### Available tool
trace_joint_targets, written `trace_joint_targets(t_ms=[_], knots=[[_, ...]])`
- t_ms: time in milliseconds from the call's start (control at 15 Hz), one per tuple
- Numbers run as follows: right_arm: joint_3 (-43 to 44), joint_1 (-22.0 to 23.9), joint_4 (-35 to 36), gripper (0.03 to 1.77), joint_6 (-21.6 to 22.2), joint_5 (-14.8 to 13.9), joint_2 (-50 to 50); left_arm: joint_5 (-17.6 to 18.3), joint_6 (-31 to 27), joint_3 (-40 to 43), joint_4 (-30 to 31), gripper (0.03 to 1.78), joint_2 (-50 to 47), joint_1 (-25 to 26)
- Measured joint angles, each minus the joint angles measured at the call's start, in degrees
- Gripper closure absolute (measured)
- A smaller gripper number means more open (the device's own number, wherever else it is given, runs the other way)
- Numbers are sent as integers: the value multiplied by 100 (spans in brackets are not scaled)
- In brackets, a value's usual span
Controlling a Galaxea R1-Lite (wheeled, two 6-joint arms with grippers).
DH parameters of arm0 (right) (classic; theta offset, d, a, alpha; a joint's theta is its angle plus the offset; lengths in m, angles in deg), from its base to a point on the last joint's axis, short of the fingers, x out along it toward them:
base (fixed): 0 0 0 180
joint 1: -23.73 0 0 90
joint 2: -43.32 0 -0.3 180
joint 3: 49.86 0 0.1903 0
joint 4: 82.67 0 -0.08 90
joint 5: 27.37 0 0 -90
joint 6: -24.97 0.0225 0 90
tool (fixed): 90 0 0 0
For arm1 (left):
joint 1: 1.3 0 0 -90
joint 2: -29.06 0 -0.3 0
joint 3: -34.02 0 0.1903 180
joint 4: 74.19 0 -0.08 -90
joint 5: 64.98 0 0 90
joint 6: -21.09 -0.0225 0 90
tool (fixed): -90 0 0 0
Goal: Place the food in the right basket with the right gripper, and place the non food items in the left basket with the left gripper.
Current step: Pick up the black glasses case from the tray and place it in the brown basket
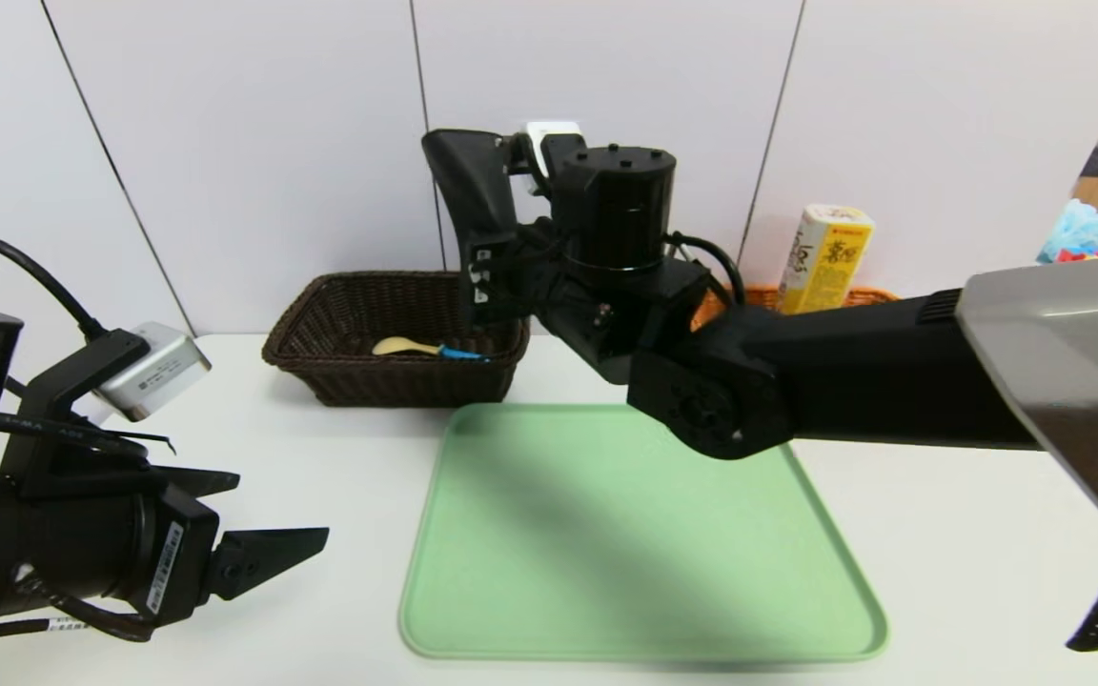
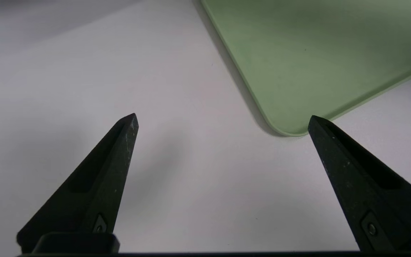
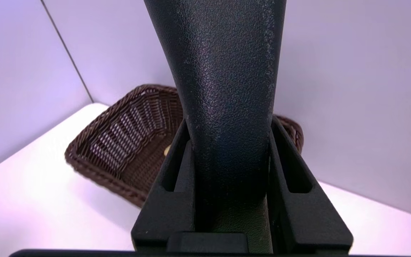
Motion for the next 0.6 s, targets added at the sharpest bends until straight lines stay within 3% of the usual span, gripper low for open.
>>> trace_joint_targets(t_ms=[400,600], knots=[[1348,33,-26,126,-124,23,1002,-9,-9,13,0,12,-24,0],[1541,79,-13,126,-261,224,1319,-9,-2,28,44,12,-38,0]])
